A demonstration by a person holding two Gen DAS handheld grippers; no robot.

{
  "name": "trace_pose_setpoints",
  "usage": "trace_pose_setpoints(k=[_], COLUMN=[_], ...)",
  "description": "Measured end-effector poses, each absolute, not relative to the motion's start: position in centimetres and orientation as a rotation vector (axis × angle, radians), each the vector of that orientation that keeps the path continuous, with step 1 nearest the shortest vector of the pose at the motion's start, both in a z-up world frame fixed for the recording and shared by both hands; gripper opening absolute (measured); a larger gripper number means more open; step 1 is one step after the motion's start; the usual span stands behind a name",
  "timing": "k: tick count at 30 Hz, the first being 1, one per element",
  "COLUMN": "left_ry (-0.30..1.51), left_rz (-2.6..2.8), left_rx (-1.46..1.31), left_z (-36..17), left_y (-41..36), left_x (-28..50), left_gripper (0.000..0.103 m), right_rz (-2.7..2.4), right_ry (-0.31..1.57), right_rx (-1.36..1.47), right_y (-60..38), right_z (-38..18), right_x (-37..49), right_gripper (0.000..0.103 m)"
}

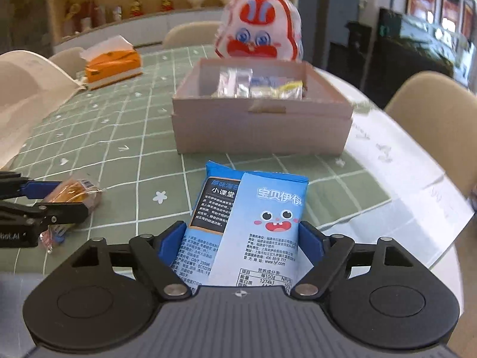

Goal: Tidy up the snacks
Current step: 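Carry both packets over the pink box and open both grippers to drop them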

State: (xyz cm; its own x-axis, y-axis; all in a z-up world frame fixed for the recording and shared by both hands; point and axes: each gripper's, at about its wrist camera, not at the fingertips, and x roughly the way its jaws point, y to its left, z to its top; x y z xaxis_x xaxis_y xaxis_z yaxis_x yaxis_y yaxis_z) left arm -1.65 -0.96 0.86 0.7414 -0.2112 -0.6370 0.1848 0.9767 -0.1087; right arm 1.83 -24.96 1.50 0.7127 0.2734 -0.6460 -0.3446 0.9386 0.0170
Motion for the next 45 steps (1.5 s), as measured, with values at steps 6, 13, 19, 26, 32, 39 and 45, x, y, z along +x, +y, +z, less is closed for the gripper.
trace_pose_setpoints(k=[6, 13, 19, 26, 32, 39, 45], left_ry=[0.627, 0.438, 0.664, 0.593, 0.492, 0.550, 0.611], left_rz=[-0.253, -0.314, -0.366, -0.311, -0.252, -0.228, -0.207], left_rx=[0.007, -0.174, -0.286, -0.324, -0.338, -0.316, -0.260], left_z=[4.7, 11.6, 8.0, 6.4, 7.8, 6.6, 5.5], left_y=[-4.0, -5.5, -7.1, -4.1, -0.8, 0.5, 1.0], left_x=[-1.6, 6.9, 20.8, 20.8, 16.6, 10.1, 4.9], left_gripper=[0.059, 0.060, 0.060, 0.059, 0.059, 0.059, 0.059], right_rz=[0.378, 0.388, 0.353, 0.437, 0.378, 0.430, 0.362], right_ry=[0.523, 0.340, 0.413, 0.609, 0.845, 0.724, 0.648], right_rx=[-0.032, -0.011, 0.035, 0.062, 0.060, 0.205, 0.185], right_y=[-28.8, -30.7, -31.1, -27.8, -23.6, -25.4, -25.5], right_z=[7.2, 15.2, 14.5, 10.0, 4.5, 6.9, 9.0], right_x=[2.1, 9.4, 16.3, 22.4, 26.8, 24.4, 21.8], right_gripper=[0.081, 0.081, 0.081, 0.082, 0.084, 0.090, 0.091])
